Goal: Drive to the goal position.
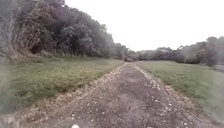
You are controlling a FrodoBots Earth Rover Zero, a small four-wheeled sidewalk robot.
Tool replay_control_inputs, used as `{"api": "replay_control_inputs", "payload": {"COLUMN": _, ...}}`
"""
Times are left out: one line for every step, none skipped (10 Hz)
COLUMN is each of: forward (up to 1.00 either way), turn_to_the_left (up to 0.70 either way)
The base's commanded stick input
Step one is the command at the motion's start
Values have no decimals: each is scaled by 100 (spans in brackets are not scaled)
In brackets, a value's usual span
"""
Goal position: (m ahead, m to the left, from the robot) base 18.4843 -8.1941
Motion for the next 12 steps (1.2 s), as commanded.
{"api": "replay_control_inputs", "payload": {"forward": 100, "turn_to_the_left": 0}}
{"api": "replay_control_inputs", "payload": {"forward": 100, "turn_to_the_left": 0}}
{"api": "replay_control_inputs", "payload": {"forward": 100, "turn_to_the_left": 0}}
{"api": "replay_control_inputs", "payload": {"forward": 100, "turn_to_the_left": 0}}
{"api": "replay_control_inputs", "payload": {"forward": 100, "turn_to_the_left": 0}}
{"api": "replay_control_inputs", "payload": {"forward": 100, "turn_to_the_left": 0}}
{"api": "replay_control_inputs", "payload": {"forward": 100, "turn_to_the_left": 0}}
{"api": "replay_control_inputs", "payload": {"forward": 100, "turn_to_the_left": 0}}
{"api": "replay_control_inputs", "payload": {"forward": 100, "turn_to_the_left": 0}}
{"api": "replay_control_inputs", "payload": {"forward": 100, "turn_to_the_left": 0}}
{"api": "replay_control_inputs", "payload": {"forward": 100, "turn_to_the_left": 0}}
{"api": "replay_control_inputs", "payload": {"forward": 100, "turn_to_the_left": 0}}
